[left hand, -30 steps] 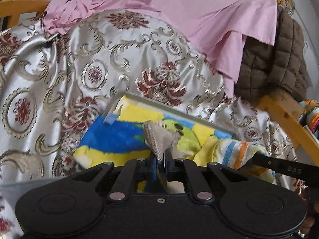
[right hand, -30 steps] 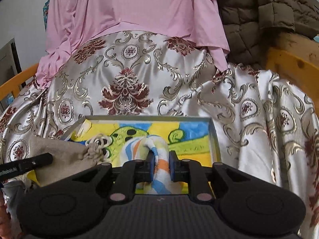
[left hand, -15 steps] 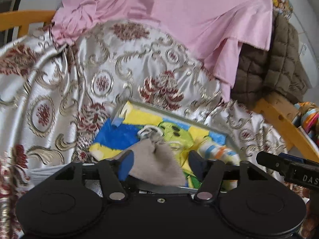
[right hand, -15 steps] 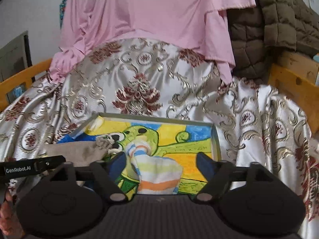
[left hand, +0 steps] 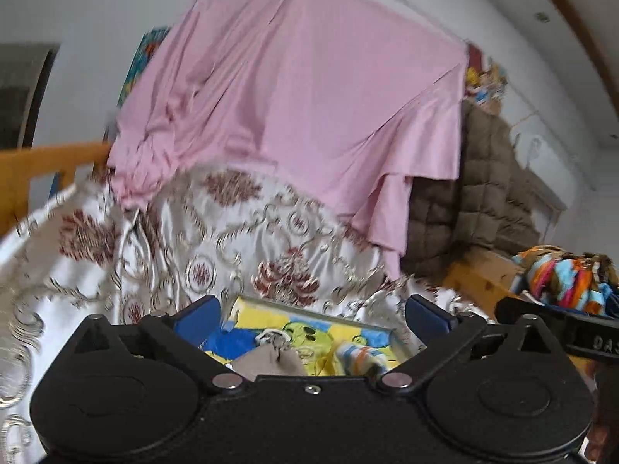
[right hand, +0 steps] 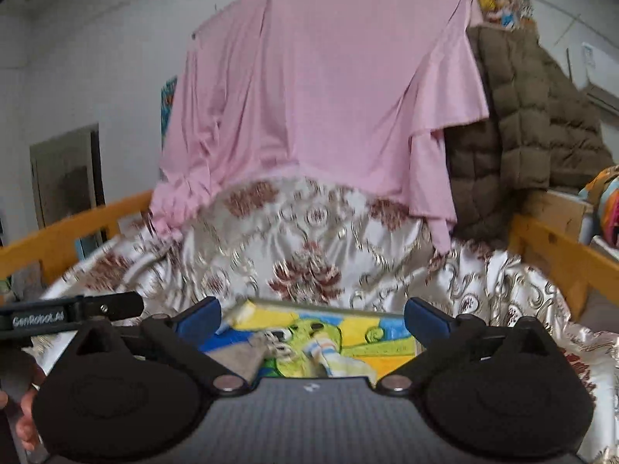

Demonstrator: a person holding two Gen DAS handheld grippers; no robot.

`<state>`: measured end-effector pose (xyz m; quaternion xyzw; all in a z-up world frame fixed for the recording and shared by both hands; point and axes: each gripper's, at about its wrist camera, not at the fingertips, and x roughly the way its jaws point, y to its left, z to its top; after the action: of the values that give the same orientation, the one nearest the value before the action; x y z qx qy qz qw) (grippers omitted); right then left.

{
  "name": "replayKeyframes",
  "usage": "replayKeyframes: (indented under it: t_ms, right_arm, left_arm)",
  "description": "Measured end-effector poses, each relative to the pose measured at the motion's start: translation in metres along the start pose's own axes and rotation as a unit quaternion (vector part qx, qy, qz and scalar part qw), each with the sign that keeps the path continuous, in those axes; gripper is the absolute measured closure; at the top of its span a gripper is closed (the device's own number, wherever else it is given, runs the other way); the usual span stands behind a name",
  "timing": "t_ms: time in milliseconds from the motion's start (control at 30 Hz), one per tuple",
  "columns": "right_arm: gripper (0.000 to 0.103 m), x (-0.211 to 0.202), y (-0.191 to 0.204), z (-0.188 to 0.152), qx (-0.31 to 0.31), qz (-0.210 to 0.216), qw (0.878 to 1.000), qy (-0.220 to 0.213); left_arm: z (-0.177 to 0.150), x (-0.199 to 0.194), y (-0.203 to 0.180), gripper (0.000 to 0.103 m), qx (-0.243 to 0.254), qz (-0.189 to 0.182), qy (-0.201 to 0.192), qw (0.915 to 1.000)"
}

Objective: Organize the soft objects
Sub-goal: 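Open the left tool over the tray while the right tool releases the sock there, then move both open tools back over the pile of soft items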

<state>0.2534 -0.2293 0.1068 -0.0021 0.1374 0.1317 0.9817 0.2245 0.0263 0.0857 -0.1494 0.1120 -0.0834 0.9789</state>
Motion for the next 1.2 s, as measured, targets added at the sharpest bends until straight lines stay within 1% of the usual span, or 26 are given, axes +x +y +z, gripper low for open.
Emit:
replayKeyframes:
  t_ms: [167,300,367,433,600,733,833,1067,1200]
  right_arm:
    - [0.0,-0.05,0.014,0.0,-0.004,-0.007,1.0,-0.03]
    - [0.0,-0.086,0.026,-0.011,-0.025,-0.012,0.998,-0.057]
    - [0.0,-0.102,0.034,-0.019,-0.039,-0.022,0.997,-0.067]
    - [0.0,-0.116,0.041,-0.026,-0.048,-0.032,0.996,-0.072]
    - [0.0,-0.142,0.052,-0.042,-0.054,-0.04,0.995,-0.071]
    - [0.0,-0.157,0.061,-0.057,-0.064,-0.071,0.992,-0.079]
    - [0.0,-0.165,0.066,-0.069,-0.071,-0.086,0.991,-0.078]
    - [0.0,-0.167,0.068,-0.091,-0.063,-0.095,0.992,-0.051]
    - [0.0,-0.165,0.069,-0.102,-0.055,-0.095,0.993,-0.033]
  left_arm:
    - [-0.003,-0.049,-0.009,0.001,0.01,-0.013,-0.021,0.9997]
    - [-0.009,-0.079,-0.012,0.001,0.011,-0.013,-0.028,0.9995]
    - [-0.013,-0.093,-0.012,0.001,0.011,-0.011,-0.033,0.9993]
    - [-0.016,-0.104,-0.011,0.001,0.016,-0.008,-0.037,0.9992]
    - [-0.03,-0.127,-0.009,0.001,0.041,0.003,-0.043,0.9982]
    - [-0.04,-0.14,-0.005,0.001,0.056,0.012,-0.041,0.9975]
    - [-0.049,-0.147,-0.002,0.001,0.067,0.021,-0.034,0.997]
    - [-0.07,-0.154,0.004,0.001,0.079,0.028,-0.014,0.9964]
    - [-0.076,-0.147,0.006,0.001,0.088,0.033,0.023,0.9953]
